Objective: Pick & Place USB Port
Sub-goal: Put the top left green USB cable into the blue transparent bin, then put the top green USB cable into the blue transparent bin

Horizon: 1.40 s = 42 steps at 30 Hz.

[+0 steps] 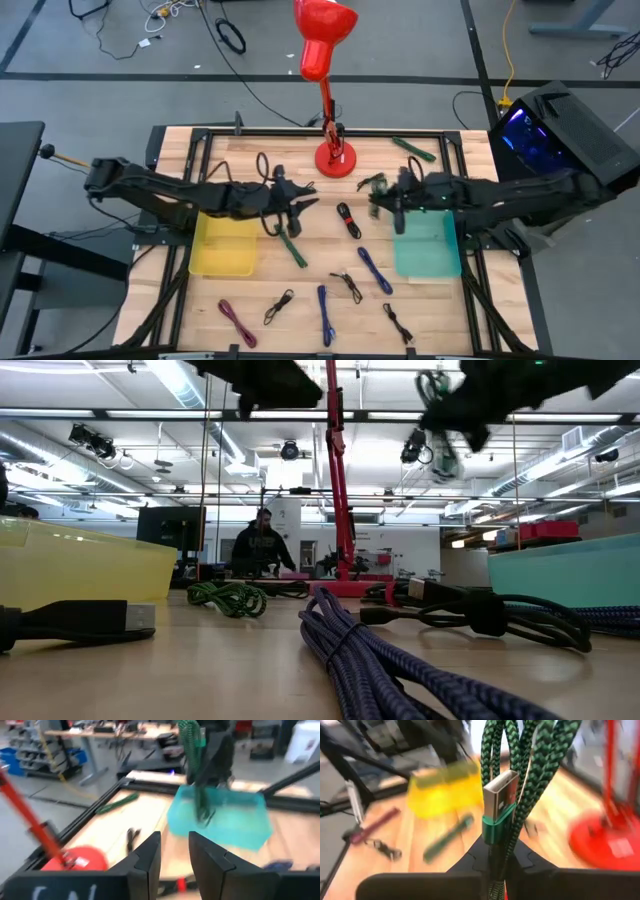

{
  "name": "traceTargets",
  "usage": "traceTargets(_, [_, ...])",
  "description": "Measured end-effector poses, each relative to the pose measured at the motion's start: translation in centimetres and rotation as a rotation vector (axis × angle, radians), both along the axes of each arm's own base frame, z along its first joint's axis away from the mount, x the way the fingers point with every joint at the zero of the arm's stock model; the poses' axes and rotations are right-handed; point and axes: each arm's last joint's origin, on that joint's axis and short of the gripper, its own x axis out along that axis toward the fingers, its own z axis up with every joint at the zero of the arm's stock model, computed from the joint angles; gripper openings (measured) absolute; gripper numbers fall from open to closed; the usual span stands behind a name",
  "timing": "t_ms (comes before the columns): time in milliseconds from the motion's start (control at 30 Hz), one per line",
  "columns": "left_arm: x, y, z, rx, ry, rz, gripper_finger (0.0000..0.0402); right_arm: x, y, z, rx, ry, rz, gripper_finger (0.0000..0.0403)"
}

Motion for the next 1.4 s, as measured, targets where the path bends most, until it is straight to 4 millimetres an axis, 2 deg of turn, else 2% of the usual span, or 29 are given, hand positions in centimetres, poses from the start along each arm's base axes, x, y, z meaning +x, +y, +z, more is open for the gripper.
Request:
traceTargets(267, [-3.0, -0.3, 1.3, 0.036, 0.069, 0.09, 0.0107, -5.6, 1.8, -1.0, 0.236, 0.218, -0.145, 0.002])
traceTargets(433, [-3.5, -0.4, 1.4, 0.041, 0.08, 0.107, 0.0107, -7.7, 2.3, -2.6, 0.36, 0.412, -0.25, 0.002])
traceTargets(600, [-3.6, -0.4, 1.1, 0.044, 0.104, 0.109, 0.0107, -9.1, 2.7, -3.8, 0.419, 0.574, -0.358, 0.002])
traceTargets(700, [-3.7, -0.4, 1.0, 0.034, 0.118, 0.114, 0.0107, -9.3, 2.8, -4.1, 0.443, 0.608, -0.404, 0.002])
traceTargets(833, [-3.7, -0.4, 0.9, 0.031, 0.125, 0.115, 0.0107, -9.0, 3.2, -4.3, 0.45, 0.642, -0.383, 0.0022])
traceTargets(1167, [-3.7, -0.4, 0.8, 0.027, 0.129, 0.117, 0.0107, -8.3, 3.5, -5.2, 0.39, 0.732, -0.409, 0.0163])
traceTargets(1267, [-3.7, -0.4, 0.8, 0.027, 0.129, 0.117, 0.0107, -8.6, 3.0, -5.3, 0.27, 0.729, -0.457, 0.0187])
traceTargets(1400, [-3.7, -0.4, 0.8, 0.027, 0.129, 0.117, 0.0107, -8.6, 1.9, -4.5, 0.123, 0.633, -0.538, 0.0194])
